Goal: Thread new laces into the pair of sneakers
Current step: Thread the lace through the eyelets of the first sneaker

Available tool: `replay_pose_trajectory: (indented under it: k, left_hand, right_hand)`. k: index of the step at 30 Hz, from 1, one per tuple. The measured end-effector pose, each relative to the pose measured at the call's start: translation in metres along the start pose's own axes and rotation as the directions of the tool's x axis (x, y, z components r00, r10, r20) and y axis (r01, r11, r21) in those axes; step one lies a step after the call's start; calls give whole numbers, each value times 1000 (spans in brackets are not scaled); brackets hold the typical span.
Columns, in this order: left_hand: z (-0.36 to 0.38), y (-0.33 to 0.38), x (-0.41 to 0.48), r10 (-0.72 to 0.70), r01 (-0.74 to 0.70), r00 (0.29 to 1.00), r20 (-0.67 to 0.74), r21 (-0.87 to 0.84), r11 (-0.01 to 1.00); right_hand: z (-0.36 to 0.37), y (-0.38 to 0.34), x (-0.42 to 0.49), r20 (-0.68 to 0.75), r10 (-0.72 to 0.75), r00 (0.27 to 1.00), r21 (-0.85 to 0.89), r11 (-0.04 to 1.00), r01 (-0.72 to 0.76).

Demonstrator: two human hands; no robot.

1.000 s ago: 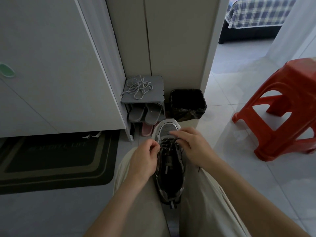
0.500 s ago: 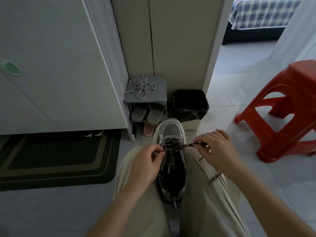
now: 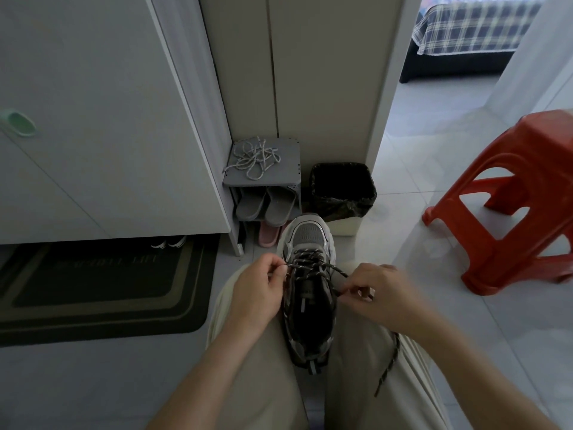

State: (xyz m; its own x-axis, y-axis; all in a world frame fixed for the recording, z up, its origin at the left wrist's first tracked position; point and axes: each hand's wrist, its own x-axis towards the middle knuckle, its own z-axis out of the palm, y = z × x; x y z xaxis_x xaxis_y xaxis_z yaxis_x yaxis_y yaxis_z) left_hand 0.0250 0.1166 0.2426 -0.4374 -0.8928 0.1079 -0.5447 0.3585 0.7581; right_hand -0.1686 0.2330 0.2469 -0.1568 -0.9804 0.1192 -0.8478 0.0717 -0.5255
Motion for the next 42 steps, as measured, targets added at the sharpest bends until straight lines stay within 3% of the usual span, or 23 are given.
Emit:
replay_pose_trajectory:
  k: [5,11,15,19,23,27,32,36,40,42]
  left_hand:
    - [-3,-1,8,5,-5,1000,26,21,1000]
    - [1,2,-7,-85,94,994,64,-161,982]
    - [5,4,-13,-75,64,995,-69,-155,986]
    - [-2,4,2,-43,26,994,-97,-177,984]
    - [-2,5,6,-30,24,999,-22,-230,973]
    - [-1,1,-4,-120,129,991,52,-258,958]
    - [-2,5,-3,-33,20,996,-82,-159,987]
    - [-12,3,19,-65,25,984,-167,-229,973]
    - [0,8,8,-114,117,993,29,-280,953]
    - [7,5,-3,-157,164,987,46,-293,942]
  right_hand:
    - [4,-9,6,-28,41,999,-18,999,-41]
    - [15,-22,6,-41,92,995,-19,995,-93]
    - [14,-25,4,-37,123,992,4,992,-123]
    - [12,-28,6,-16,136,991,4,991,-136]
    - [10,-31,6,7,156,988,-19,988,-156]
    - [9,-30,3,-2,180,984,50,983,-179]
    - [9,-31,4,15,168,986,48,985,-168]
    - [8,-31,6,22,155,988,37,987,-155]
    - [8,-30,7,39,171,985,14,985,-171]
    - [8,-30,6,29,175,984,16,984,-175]
